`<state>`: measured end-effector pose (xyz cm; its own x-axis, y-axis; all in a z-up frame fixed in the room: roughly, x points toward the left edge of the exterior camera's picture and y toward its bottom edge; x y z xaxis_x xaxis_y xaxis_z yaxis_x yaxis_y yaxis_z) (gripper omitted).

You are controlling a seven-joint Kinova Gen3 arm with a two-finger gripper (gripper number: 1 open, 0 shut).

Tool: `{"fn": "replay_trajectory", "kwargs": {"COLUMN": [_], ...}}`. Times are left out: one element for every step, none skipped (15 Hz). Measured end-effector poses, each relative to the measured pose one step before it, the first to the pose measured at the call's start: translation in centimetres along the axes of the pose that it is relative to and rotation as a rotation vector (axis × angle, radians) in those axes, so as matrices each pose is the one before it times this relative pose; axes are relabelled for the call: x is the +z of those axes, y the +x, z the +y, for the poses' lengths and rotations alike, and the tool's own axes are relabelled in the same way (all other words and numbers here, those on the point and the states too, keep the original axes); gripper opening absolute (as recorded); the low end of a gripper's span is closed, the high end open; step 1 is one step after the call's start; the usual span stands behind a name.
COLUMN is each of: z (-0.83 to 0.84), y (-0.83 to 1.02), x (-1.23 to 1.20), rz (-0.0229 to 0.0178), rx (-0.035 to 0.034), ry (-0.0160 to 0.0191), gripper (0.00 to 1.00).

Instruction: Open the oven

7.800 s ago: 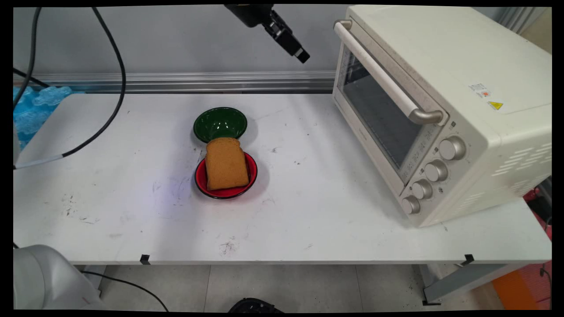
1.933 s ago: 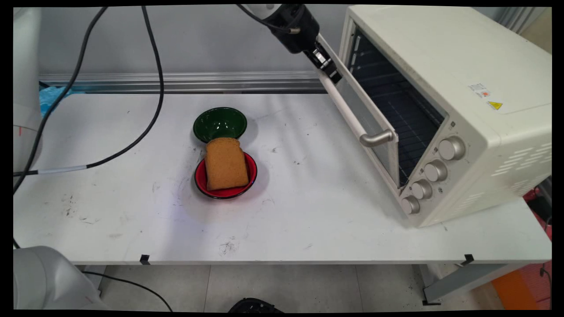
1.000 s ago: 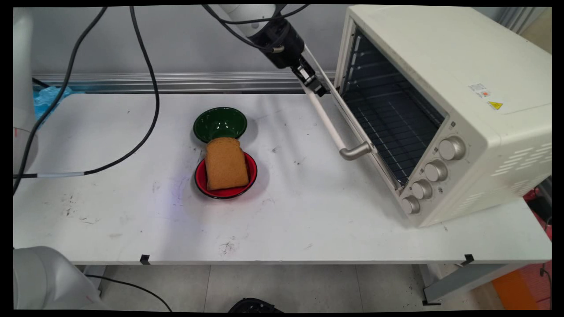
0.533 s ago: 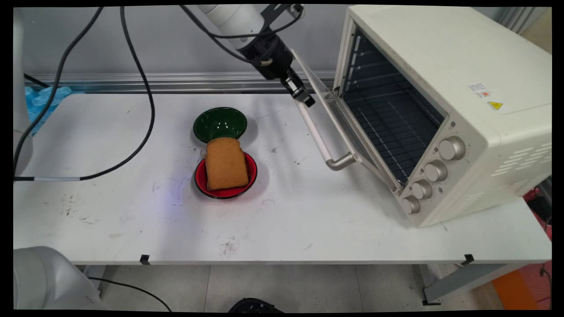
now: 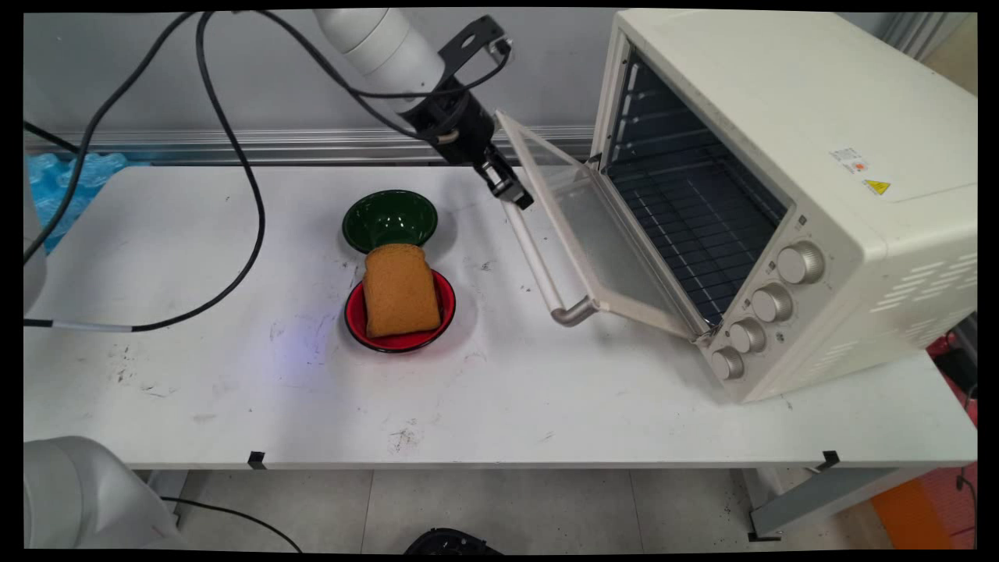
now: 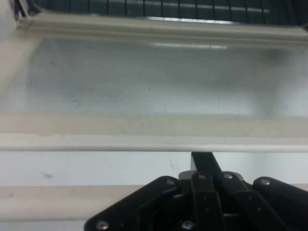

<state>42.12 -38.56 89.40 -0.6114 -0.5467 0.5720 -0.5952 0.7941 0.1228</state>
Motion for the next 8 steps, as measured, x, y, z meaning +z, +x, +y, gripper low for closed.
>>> {"fn": "replay_trajectory", "kwargs": {"z": [-0.037, -0.051, -0.054, -0.058, -0.066, -0.042, -0.022, -0.033], "y": [-0.496, -0.6, -0.566, -0.523, -0.589, -0.542, -0.421, -0.526], "x": [0.05, 0.076, 0.089, 0.026, 0.045, 0.051, 0.077, 0.038], "rz": [-0.00169, -0.00186, -0.00177, -0.00126, -0.00086, -0.00096, -0.00112, -0.00082], "rx": [-0.00455, -0.00515, -0.00416, -0.0038, -0.00407, -0.00342, -0.0023, -0.00294], "ry": [0.00327, 0.0035, 0.00324, 0.00314, 0.00392, 0.00345, 0.00205, 0.00303], "gripper": [0.0, 0.0, 0.0, 0.0, 0.0, 0.0, 0.0, 0.0]}}
